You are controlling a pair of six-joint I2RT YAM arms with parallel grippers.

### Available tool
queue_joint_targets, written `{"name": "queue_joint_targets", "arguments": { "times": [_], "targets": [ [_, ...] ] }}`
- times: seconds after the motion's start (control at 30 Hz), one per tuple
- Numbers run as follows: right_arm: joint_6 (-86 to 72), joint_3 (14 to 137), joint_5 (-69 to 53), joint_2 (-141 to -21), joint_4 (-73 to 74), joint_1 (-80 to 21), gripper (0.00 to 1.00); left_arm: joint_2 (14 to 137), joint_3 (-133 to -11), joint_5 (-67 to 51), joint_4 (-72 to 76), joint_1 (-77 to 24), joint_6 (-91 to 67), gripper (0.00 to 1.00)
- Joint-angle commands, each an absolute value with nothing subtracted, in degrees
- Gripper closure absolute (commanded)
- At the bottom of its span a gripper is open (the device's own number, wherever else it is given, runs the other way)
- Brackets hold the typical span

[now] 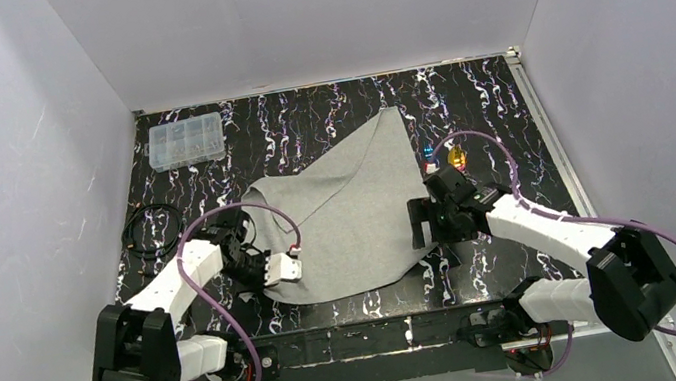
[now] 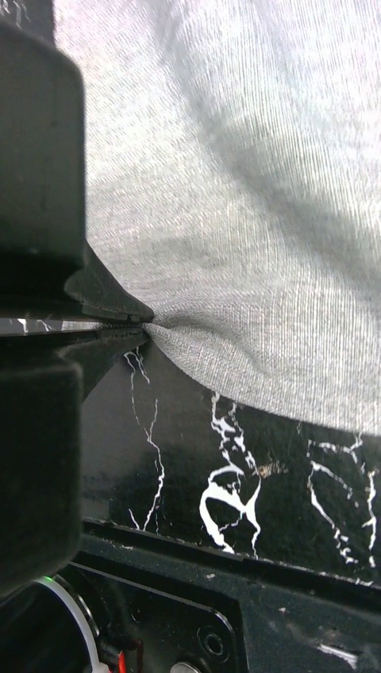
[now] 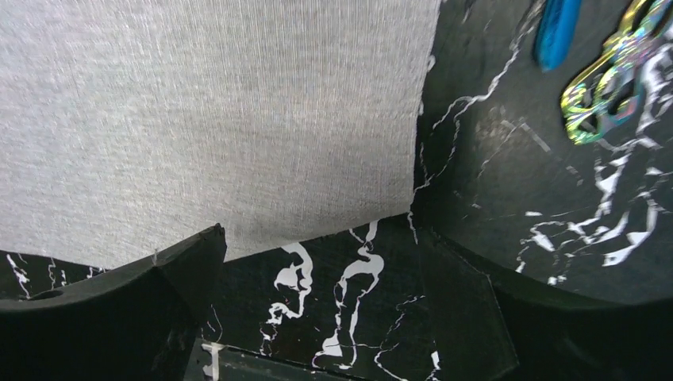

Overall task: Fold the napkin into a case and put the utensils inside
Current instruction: Flatten out the crumpled napkin at the center of the board.

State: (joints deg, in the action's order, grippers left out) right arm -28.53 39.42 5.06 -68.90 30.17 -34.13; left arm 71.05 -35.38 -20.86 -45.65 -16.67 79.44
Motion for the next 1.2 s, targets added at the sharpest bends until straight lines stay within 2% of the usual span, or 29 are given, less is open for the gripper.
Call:
{"name": "queue_joint_targets", "arguments": {
  "times": [0.0,0.23,0.37,0.43,0.5,0.57,0.6,0.63,0.93,1.17],
  "targets": [
    [-31.1,37.3,1.1,-66.8,26.3,-34.0,0.01,70.9,-40.6,-21.4,-48.4,-16.5,75.3,1.00],
    [-30.3,34.0,1.0,-66.3,20.3,-31.5,0.04,71.4,-43.4,-21.8,-49.8,-16.3,73.4,1.00],
    [-30.9,32.6,0.4,-66.2,17.3,-31.0,0.19,71.2,-44.0,-22.1,-49.6,-16.2,72.4,1.00],
    [-30.9,32.7,0.4,-66.7,17.3,-30.9,0.33,71.4,-45.1,-22.5,-49.5,-16.2,70.9,1.00],
    [-30.6,33.4,0.3,-67.2,18.4,-30.9,0.54,71.8,-46.5,-22.9,-49.5,-16.2,69.3,1.00],
    [-30.1,34.7,0.6,-66.6,20.1,-30.9,0.84,71.8,-48.2,-23.3,-49.7,-16.0,68.0,1.00],
    [-29.5,35.7,1.1,-65.8,21.3,-30.9,0.94,71.8,-49.2,-23.5,-49.9,-15.9,67.5,1.00],
    [-28.9,37.0,1.7,-64.9,22.7,-30.9,0.99,71.7,-51.1,-23.8,-50.0,-15.8,66.4,1.00],
    [-21.3,61.9,0.4,-56.6,35.1,-30.9,0.99,72.9,-80.8,-33.0,-58.7,-12.9,54.9,1.00],
    [-19.1,79.1,0.3,-53.0,45.7,-30.9,0.99,65.2,-90.5,-33.7,-61.4,-13.0,53.1,1.00]
  ]
}}
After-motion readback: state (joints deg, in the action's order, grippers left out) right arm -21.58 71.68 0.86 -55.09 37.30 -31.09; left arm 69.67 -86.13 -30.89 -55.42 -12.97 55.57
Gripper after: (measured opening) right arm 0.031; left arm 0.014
